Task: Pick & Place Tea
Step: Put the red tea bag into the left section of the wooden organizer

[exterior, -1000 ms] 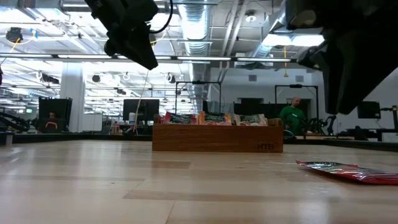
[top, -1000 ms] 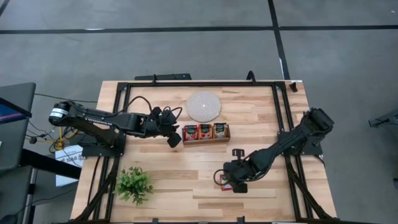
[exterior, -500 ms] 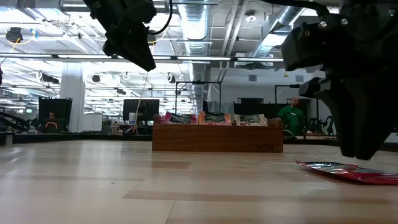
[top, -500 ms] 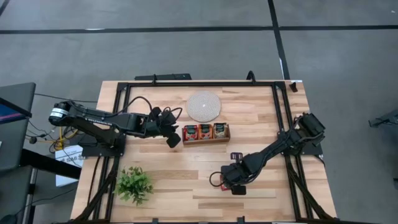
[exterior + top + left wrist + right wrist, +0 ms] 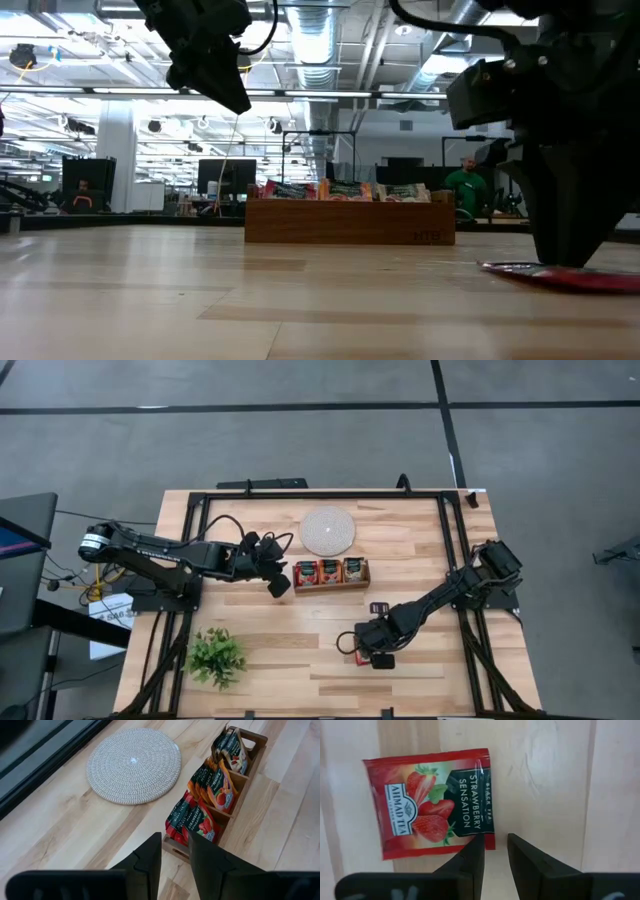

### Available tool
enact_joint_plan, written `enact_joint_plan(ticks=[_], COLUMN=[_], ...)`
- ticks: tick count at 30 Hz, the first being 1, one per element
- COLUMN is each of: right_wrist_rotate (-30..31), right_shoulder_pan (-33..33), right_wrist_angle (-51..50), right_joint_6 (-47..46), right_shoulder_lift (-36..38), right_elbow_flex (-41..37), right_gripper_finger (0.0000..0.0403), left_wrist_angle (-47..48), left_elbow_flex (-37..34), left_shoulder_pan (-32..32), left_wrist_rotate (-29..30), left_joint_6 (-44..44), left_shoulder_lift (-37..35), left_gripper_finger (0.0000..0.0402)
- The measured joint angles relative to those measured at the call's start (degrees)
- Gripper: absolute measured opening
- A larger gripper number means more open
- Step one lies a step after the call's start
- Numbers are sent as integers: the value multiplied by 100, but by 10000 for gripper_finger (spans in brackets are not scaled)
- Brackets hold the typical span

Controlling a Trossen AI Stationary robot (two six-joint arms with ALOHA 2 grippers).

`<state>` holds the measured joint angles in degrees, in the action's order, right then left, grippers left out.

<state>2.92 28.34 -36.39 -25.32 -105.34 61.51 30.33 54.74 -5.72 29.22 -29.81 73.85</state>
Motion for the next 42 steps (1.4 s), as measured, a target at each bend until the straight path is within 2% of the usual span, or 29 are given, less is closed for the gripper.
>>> enact_joint_plan(ticks=[10, 18, 32, 36, 42], right_wrist_rotate=[4, 24, -2, -7, 46], right_shoulder_pan=[1, -1, -59, -116, -127], right_wrist_angle=[44, 20, -139, -410, -819], right_joint_6=[-7, 33, -162, -152, -116], right_shoulder_lift=[15, 15, 35, 30, 33], right_elbow_flex=[-76, -80, -54, 138, 503], right_gripper_finger=[72, 7, 1, 0, 0], left_wrist_angle=[-40, -90, -252, -417, -523], left_elbow_flex=[-2, -4, -4, -4, -4], left_shoulder_pan=[0, 0, 0, 2, 2], left_wrist_rotate=[3, 6, -2, -181, -852], left_joint_6=[-1, -1, -62, -31, 7], left_shoulder_lift=[1, 3, 3, 3, 3], left_gripper_finger=[90, 90, 90, 90, 90])
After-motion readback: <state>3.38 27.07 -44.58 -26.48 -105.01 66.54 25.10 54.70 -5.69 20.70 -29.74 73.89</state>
